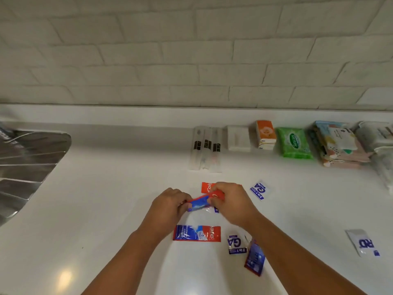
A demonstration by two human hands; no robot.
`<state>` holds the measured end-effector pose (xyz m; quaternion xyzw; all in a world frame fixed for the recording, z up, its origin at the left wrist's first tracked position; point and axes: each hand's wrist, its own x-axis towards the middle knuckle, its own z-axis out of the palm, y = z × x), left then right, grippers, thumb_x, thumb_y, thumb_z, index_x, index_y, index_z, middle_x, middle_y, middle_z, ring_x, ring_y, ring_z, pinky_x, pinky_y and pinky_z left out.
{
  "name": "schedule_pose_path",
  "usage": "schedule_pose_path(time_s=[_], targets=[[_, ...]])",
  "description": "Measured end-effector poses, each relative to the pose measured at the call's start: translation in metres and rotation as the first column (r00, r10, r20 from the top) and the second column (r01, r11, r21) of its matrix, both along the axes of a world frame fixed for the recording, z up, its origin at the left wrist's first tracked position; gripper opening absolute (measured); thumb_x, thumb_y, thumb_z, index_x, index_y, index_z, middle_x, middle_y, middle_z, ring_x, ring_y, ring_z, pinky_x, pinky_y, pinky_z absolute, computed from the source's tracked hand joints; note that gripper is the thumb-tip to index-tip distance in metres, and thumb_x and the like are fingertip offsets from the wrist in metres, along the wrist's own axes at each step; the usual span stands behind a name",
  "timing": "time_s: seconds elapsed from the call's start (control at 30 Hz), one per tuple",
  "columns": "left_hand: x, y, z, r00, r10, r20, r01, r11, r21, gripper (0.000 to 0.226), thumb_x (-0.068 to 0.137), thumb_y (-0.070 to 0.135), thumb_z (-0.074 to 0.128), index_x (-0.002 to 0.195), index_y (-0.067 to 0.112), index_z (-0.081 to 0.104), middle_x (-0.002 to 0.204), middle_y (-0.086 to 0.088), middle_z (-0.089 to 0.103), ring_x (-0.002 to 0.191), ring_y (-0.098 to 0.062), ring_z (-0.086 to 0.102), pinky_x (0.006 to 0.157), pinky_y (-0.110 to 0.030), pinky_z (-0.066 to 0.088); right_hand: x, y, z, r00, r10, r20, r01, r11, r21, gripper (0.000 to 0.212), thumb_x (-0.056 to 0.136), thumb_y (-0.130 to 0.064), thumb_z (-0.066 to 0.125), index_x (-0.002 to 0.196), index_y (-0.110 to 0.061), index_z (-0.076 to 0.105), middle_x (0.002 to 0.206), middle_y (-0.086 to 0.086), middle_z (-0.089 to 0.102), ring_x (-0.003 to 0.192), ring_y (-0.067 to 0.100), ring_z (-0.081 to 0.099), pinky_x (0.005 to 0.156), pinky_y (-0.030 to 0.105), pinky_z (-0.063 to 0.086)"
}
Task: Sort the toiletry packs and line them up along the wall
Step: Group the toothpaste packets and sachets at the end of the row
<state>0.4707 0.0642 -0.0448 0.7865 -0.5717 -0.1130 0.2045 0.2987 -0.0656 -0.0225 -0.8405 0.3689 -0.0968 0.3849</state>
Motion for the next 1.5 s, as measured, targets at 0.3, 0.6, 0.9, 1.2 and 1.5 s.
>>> schedule_pose_path(time_s=[0.3,0.6,0.9,1.2,1.5], targets=[[0.055,-0.044,0.015,0.761,0.186,-0.622,-0.282,0.958,-0.058,0.007,0.09,0.016,0.072,0.086,0.022,0.075,0.068,0.01,0.073,0.055,-0.001,0.059,0.058,-0.018,0.048,0.088,-0.031,0.005,0.812,-0.443,0.38,0.197,0.821,0.535,0.026,0.088,-0.005,0.069,0.111,-0.011,0.06,0.085,0.006,0.073,0.065,0.008,0.069,0.057,0.02,0.052],[0.143,-0.135,-0.01,0.704,0.292,-0.647,-0.367,0.93,0.02,0.012,0.09,0.017,0.069,0.097,0.02,0.078,0.085,0.004,0.078,0.073,-0.009,0.073,0.071,-0.025,0.057,0.19,-0.058,-0.025,0.884,-0.41,0.225,0.319,0.881,0.349,0.025,0.095,-0.006,0.051,0.112,-0.021,0.06,0.097,-0.008,0.064,0.092,0.013,0.065,0.08,0.024,0.055],[0.173,-0.176,-0.037,0.882,0.315,-0.351,-0.35,0.936,-0.04,0.018,0.084,0.03,0.073,0.093,0.015,0.076,0.086,0.003,0.073,0.079,-0.014,0.064,0.073,-0.023,0.044,0.232,-0.079,-0.04,0.862,-0.466,0.198,0.353,0.833,0.425,0.018,0.093,-0.01,0.048,0.097,-0.01,0.065,0.088,0.009,0.07,0.082,0.025,0.067,0.072,0.034,0.058],[0.168,-0.167,-0.059,0.929,0.25,-0.273,-0.299,0.942,-0.155,0.016,0.098,0.029,0.059,0.109,0.026,0.07,0.095,0.012,0.063,0.075,-0.002,0.053,0.064,-0.003,0.033,0.23,-0.08,-0.038,0.9,-0.395,0.183,0.294,0.861,0.415,0.023,0.094,-0.02,0.049,0.111,-0.02,0.064,0.101,0.002,0.07,0.093,0.016,0.066,0.089,0.037,0.054],[0.133,-0.134,-0.031,0.892,0.187,-0.412,-0.298,0.928,-0.222,0.017,0.096,0.028,0.062,0.111,0.021,0.07,0.104,0.007,0.068,0.082,-0.006,0.064,0.071,-0.004,0.042,0.173,-0.059,0.0,0.974,-0.15,0.168,0.139,0.987,0.078,0.032,0.099,-0.012,0.048,0.128,-0.008,0.061,0.131,0.009,0.063,0.119,0.02,0.059,0.1,0.022,0.045]])
